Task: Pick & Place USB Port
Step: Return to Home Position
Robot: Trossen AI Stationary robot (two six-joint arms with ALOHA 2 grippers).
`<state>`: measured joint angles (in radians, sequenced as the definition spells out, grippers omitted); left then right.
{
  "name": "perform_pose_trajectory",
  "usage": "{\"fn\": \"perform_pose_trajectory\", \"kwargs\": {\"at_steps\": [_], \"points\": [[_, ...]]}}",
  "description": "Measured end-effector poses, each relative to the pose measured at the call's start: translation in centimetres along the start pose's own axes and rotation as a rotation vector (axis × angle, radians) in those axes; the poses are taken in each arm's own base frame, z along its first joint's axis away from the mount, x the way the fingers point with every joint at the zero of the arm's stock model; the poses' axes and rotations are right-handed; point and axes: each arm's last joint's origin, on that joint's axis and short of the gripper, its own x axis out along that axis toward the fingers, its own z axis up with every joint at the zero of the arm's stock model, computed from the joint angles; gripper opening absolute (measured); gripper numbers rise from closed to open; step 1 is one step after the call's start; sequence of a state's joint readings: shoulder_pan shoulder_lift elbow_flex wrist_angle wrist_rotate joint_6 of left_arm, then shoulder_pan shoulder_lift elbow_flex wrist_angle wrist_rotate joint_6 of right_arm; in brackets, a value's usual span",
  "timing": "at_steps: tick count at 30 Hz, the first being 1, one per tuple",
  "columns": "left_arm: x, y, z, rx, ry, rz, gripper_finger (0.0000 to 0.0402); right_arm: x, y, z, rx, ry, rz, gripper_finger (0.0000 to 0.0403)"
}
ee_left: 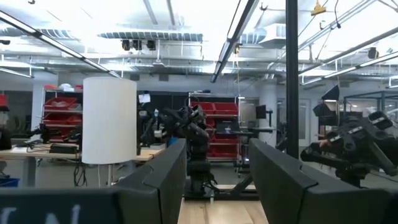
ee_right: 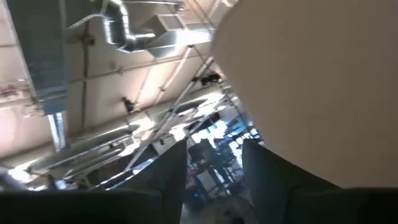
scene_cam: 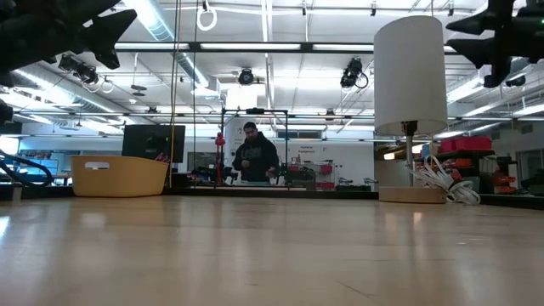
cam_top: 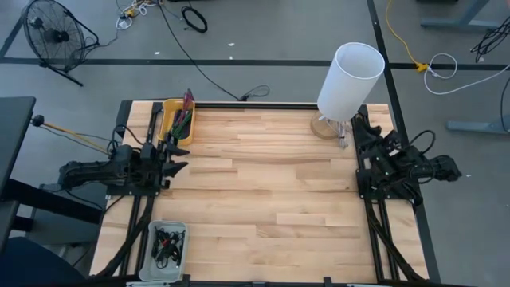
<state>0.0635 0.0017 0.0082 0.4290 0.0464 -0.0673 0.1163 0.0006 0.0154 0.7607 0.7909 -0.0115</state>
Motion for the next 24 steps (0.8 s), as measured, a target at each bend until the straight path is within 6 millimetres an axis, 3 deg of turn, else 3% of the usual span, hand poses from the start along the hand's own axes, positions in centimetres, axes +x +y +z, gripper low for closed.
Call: {"fn": "perform_pose_trajectory", "kwargs": {"at_steps": [7,17,24], "points": [[0.0,0.0,0.0,0.001,-0.001,-0.002,0.0177,0.0,-0.4,-0.1,-0.004,0.006,-0.131,0.0152],[0.0,0.1,0.0,0.003,-0.001,0.004,0.0177,0.0,-0.5,-0.4,-0.041,0.027,-0.178,0.0152],[0.0,0.3,0.0,0.015,-0.002,0.029,0.0177,-0.2,0.4,-2.2,-0.177,0.181,0.192,0.0152]]}}
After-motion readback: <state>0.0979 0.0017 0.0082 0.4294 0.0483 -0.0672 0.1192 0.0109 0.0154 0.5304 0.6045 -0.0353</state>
